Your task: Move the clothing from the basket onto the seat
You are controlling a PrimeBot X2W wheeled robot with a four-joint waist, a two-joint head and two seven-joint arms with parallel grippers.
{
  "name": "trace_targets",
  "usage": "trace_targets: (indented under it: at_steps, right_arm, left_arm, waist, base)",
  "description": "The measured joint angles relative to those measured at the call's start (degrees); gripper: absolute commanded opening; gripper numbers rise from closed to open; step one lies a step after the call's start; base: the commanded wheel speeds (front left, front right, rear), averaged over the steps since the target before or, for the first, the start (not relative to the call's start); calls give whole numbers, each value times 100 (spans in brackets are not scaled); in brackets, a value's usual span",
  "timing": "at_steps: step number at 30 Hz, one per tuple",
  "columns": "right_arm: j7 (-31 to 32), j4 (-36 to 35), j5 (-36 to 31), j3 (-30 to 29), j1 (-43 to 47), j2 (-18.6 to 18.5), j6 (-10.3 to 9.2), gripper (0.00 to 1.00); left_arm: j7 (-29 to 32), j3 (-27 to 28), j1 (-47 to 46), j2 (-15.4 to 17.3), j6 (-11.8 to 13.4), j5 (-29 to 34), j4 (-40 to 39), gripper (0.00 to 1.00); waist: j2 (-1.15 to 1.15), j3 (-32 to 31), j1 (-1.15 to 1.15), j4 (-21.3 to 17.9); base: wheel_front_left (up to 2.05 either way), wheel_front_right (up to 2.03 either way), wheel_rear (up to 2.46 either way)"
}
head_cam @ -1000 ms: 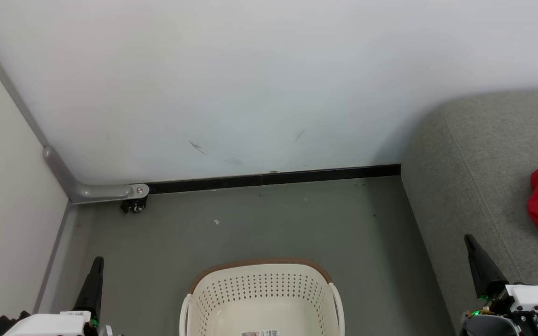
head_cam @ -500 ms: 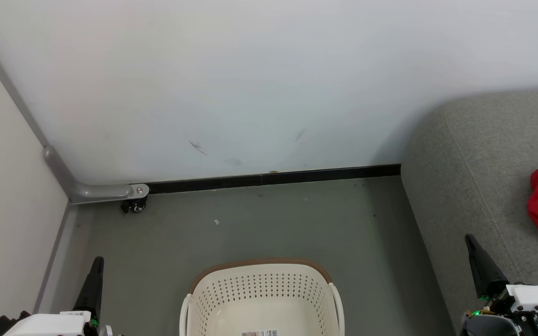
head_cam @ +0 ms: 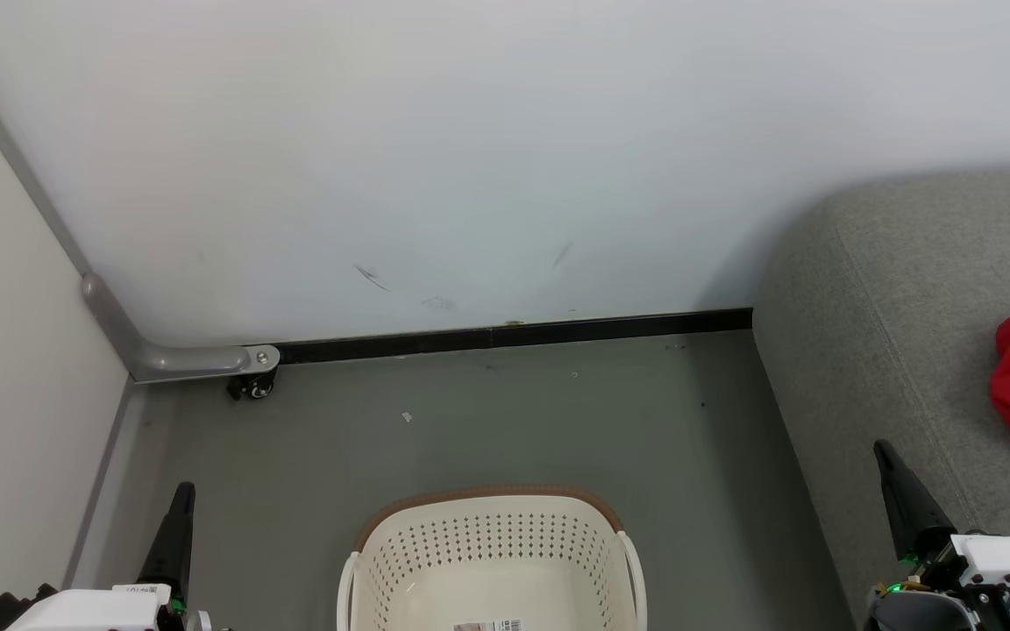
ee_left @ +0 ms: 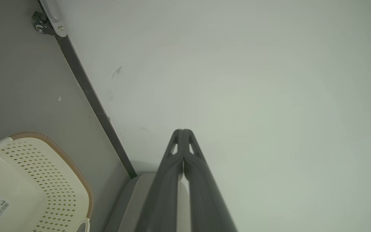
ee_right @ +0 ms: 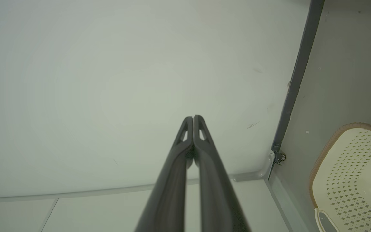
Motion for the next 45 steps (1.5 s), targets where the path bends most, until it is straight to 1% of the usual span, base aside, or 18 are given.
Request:
trace_targets:
  at_steps: [45]
  right_arm:
    - [52, 7, -1, -35, -1, 21, 0, 0]
  left_arm:
    - [-1, -1, 0, -1, 0, 0, 0, 0]
  waist:
    - [0, 0, -1, 0]
  base:
    - [0, 0, 0]
